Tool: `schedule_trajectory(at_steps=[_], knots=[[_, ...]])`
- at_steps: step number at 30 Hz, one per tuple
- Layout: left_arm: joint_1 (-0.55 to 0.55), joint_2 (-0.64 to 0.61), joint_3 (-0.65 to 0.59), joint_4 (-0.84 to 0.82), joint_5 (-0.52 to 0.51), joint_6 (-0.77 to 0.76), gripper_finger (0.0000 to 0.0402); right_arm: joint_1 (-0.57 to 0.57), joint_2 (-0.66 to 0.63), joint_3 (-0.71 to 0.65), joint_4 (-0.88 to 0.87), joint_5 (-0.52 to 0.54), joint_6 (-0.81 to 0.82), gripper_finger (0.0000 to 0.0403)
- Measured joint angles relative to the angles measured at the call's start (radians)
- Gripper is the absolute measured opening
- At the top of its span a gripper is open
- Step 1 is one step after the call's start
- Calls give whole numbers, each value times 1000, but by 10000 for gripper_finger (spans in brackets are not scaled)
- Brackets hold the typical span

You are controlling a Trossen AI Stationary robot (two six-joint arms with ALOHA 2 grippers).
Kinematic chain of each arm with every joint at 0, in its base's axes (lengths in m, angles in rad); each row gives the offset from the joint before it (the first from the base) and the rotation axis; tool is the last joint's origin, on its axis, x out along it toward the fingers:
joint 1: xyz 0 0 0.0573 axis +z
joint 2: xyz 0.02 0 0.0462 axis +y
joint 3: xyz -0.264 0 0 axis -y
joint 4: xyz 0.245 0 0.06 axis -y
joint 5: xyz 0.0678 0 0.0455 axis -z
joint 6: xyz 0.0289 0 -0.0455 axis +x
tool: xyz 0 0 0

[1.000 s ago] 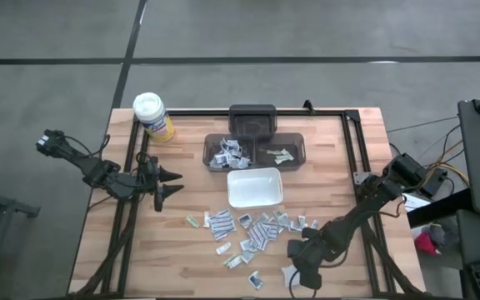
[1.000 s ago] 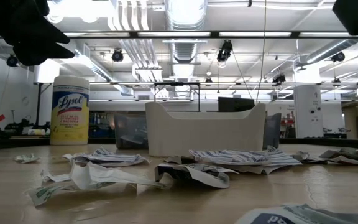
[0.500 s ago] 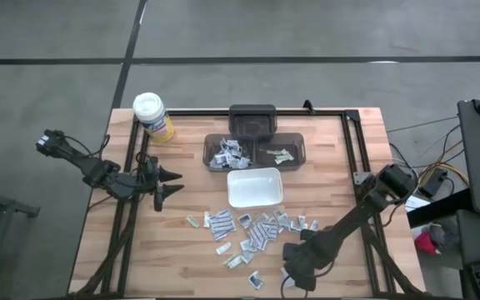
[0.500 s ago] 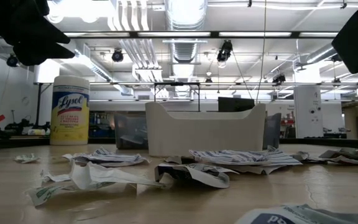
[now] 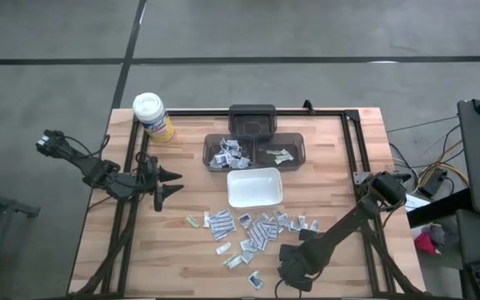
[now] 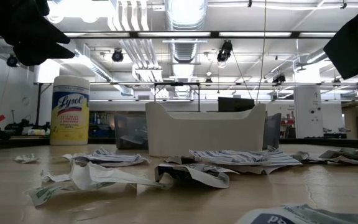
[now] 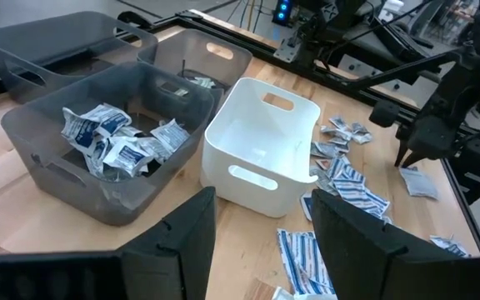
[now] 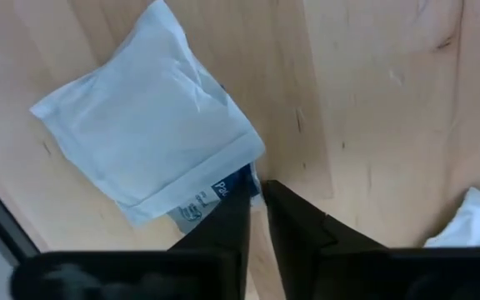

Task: Pick & Place First Aid Supplies
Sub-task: Put the alcohol pad into the bottom left black bin

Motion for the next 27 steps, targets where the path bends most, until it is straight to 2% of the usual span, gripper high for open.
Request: schedule_trajectory(at_steps=[4, 15, 23, 27], knots=[[0, 0, 0, 0, 0, 0, 190, 0, 1, 20, -44, 11, -5, 12], [0, 0, 0, 0, 0, 0, 190, 1, -1, 130, -379, 23, -23, 8], [0, 0, 0, 5, 0, 0, 190, 1, -8, 206, -452, 26, -38, 8], [0, 0, 0, 25, 0, 0, 190, 1, -24, 222, -489, 48, 10, 8]])
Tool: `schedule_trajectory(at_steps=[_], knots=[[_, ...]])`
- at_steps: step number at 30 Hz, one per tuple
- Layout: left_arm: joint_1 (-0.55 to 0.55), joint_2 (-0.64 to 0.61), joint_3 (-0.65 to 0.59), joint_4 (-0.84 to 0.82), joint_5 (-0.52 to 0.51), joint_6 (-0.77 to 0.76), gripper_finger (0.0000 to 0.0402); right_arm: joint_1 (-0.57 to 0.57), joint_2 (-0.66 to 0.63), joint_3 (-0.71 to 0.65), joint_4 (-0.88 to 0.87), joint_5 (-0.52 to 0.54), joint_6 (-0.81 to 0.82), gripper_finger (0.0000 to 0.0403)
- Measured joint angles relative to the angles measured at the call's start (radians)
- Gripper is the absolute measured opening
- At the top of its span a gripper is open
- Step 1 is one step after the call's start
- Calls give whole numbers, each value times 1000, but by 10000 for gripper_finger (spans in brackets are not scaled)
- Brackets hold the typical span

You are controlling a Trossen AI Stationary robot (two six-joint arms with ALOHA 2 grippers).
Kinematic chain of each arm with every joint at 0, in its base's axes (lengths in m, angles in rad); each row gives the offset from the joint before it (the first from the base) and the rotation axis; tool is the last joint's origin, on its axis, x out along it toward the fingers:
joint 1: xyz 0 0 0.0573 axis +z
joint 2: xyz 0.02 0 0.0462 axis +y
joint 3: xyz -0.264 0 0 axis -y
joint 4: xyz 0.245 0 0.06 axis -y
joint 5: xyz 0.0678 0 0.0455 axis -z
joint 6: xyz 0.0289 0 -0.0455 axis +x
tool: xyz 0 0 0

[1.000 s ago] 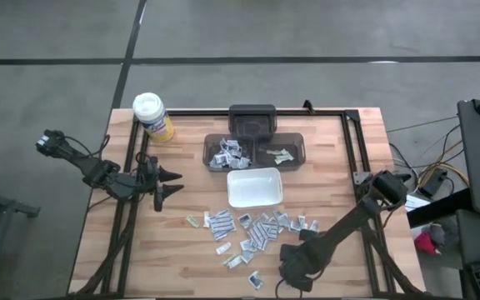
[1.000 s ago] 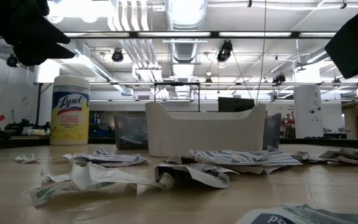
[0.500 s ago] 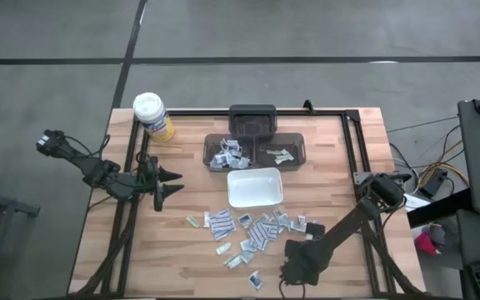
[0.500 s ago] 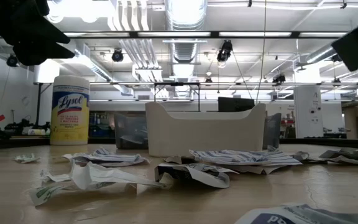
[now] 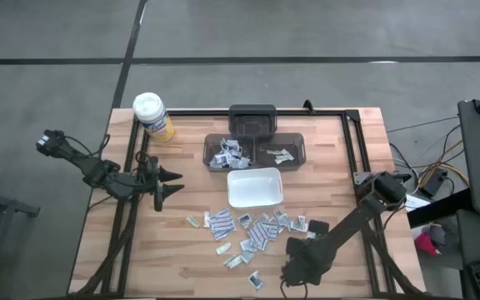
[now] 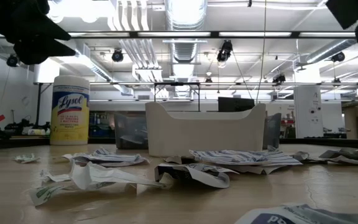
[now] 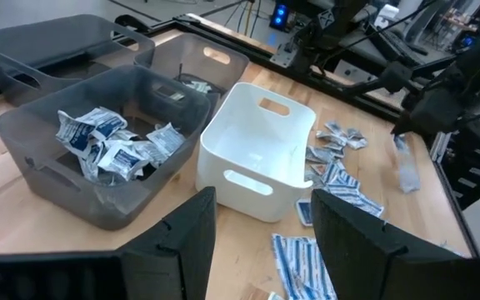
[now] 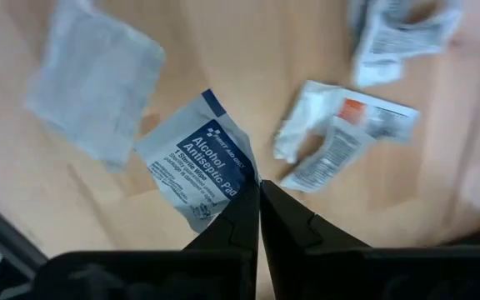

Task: Pick & Place First Aid Supplies
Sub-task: Put the alcohol pad into the bottom left black bin

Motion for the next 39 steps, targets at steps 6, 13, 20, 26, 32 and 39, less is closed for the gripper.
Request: schedule_trajectory(at_steps=[6, 13, 20, 26, 32, 39], knots=[[0, 0, 0, 35, 0, 0, 190, 0, -53, 17, -97, 112, 163, 8], [0, 0, 0, 121, 0, -10, 190, 0, -165, 17, -100, 370, 349, 8], [0, 46, 0, 284, 10, -15, 190, -20, -253, 17, -27, 698, 411, 8], [0, 158, 0, 443, 32, 29, 190, -93, -265, 17, 85, 803, 283, 8], [0, 287, 0, 571, 62, 65, 190, -172, -247, 17, 217, 861, 107, 8], [0, 416, 6, 725, 59, 66, 190, -226, -238, 17, 375, 967, -76, 8]])
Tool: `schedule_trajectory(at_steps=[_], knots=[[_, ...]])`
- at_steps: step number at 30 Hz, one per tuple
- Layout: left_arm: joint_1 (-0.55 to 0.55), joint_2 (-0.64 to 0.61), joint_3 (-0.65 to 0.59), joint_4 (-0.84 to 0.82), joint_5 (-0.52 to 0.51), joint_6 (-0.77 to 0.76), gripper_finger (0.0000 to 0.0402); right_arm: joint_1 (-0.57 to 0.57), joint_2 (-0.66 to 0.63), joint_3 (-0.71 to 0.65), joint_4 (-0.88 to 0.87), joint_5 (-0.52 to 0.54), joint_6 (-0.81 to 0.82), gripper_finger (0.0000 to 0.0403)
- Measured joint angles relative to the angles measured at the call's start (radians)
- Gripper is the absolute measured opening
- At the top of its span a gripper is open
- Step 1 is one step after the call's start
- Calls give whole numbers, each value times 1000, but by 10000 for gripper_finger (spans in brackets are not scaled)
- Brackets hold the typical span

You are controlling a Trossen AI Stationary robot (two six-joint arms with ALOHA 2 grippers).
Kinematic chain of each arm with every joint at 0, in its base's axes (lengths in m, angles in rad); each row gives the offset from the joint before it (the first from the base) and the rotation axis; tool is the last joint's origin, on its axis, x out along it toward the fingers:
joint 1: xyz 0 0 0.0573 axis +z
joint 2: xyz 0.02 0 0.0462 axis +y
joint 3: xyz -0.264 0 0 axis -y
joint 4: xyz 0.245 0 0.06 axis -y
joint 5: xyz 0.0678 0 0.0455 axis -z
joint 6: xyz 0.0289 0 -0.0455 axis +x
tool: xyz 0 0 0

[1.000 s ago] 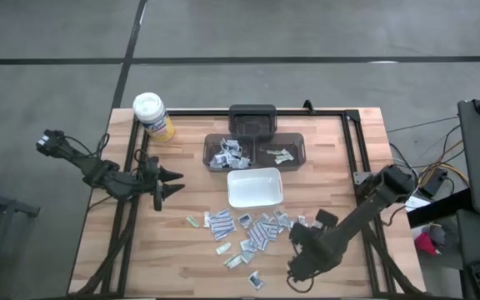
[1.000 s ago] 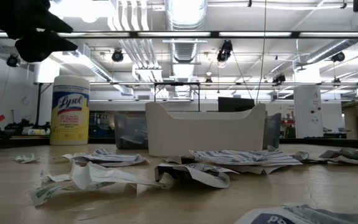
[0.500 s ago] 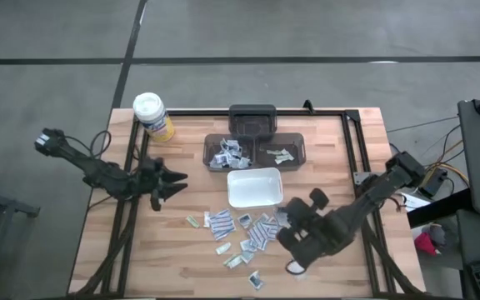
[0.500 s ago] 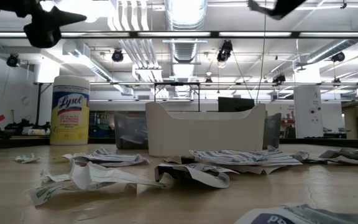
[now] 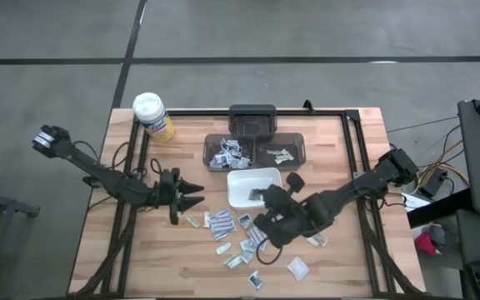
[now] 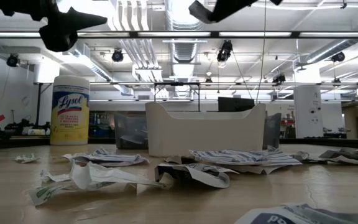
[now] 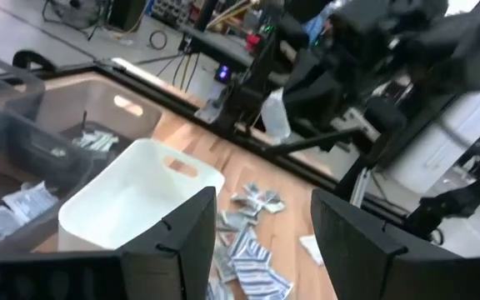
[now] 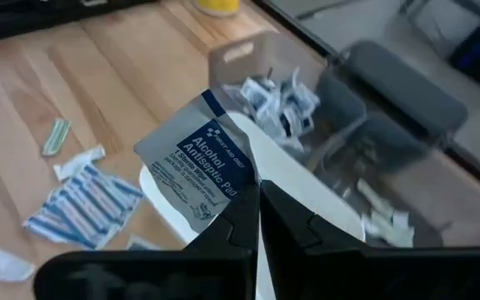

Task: Pick & Place First Aid Supplies
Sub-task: Put the alcohol pad into the bottom left black bin

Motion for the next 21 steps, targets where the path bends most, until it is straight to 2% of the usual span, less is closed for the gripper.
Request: schedule_trajectory(at_steps=[9, 16, 21], knots=[[0, 164, 144, 10, -3, 125, 190, -43, 17, 0, 247, 3, -261, 8], [1, 296, 291, 1, -3, 245, 190, -49, 18, 0, 261, 8, -324, 8], [15, 384, 393, -64, -5, 265, 190, -49, 18, 0, 267, 29, -359, 8]])
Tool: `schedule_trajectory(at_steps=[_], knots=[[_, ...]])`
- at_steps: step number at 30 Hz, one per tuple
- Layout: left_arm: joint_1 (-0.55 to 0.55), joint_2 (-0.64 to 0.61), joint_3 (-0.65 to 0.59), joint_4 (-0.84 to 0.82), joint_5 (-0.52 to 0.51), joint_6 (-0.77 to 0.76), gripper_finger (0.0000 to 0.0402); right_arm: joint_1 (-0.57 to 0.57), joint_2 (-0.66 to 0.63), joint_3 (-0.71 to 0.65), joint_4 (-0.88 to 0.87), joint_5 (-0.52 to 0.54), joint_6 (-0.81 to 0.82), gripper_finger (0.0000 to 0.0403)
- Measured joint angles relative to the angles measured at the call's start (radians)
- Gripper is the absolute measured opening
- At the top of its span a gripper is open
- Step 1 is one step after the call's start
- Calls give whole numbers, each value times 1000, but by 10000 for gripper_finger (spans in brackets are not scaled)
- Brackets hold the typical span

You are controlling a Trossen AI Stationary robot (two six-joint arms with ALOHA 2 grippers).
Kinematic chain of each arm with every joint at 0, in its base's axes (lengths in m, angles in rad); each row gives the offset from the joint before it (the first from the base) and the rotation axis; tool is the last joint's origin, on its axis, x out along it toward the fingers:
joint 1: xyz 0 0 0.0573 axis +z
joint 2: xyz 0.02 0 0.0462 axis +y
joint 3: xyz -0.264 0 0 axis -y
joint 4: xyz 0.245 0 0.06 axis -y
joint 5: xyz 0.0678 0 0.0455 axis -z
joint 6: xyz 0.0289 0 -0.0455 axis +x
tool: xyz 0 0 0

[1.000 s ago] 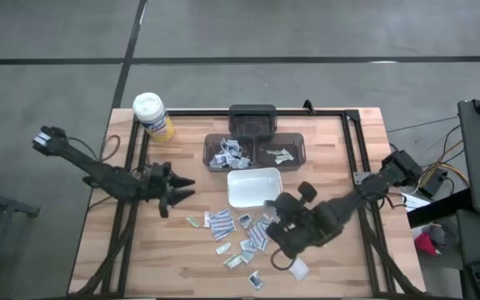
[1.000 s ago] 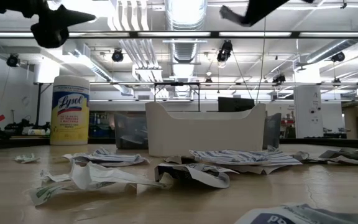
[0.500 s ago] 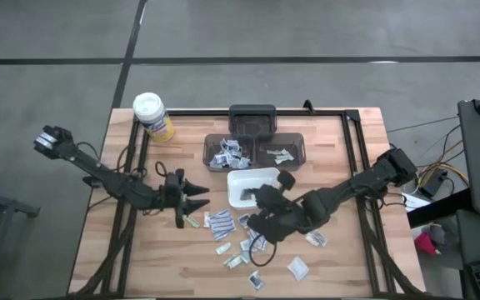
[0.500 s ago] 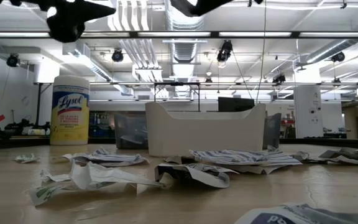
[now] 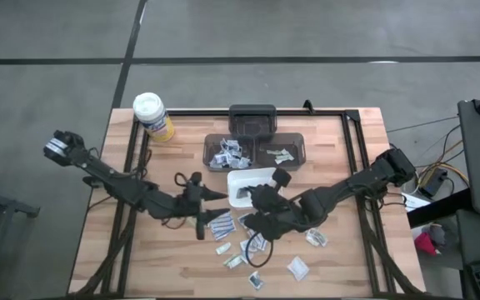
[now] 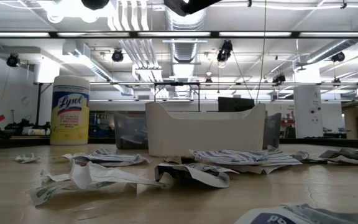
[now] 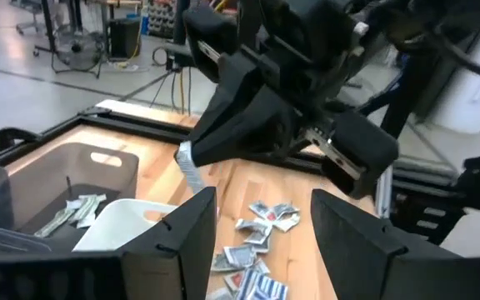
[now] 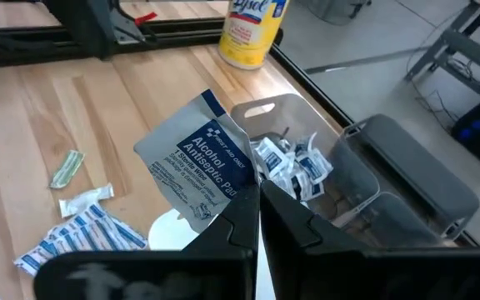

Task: Pick & Place First Aid Supplies
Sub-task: Put the alcohol pad into the bottom left black bin

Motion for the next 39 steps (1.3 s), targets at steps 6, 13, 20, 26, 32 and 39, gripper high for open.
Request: schedule_trajectory(at_steps=[6, 13, 20, 26, 32, 39], knots=[[33, 93, 110, -95, -1, -21, 190, 0, 0, 0, 5, 45, -23, 8], [68, 139, 172, -156, -2, -51, 190, 0, 0, 0, 5, 49, -56, 8], [77, 124, 179, -187, -32, -69, 190, 0, 0, 0, 8, 50, -62, 8], [79, 98, 179, -250, -97, -90, 190, 0, 0, 0, 8, 51, -80, 8], [81, 98, 177, -272, -96, -123, 190, 0, 0, 0, 9, 51, -106, 8], [89, 100, 177, -285, -96, -152, 190, 0, 0, 0, 16, 51, -114, 8]])
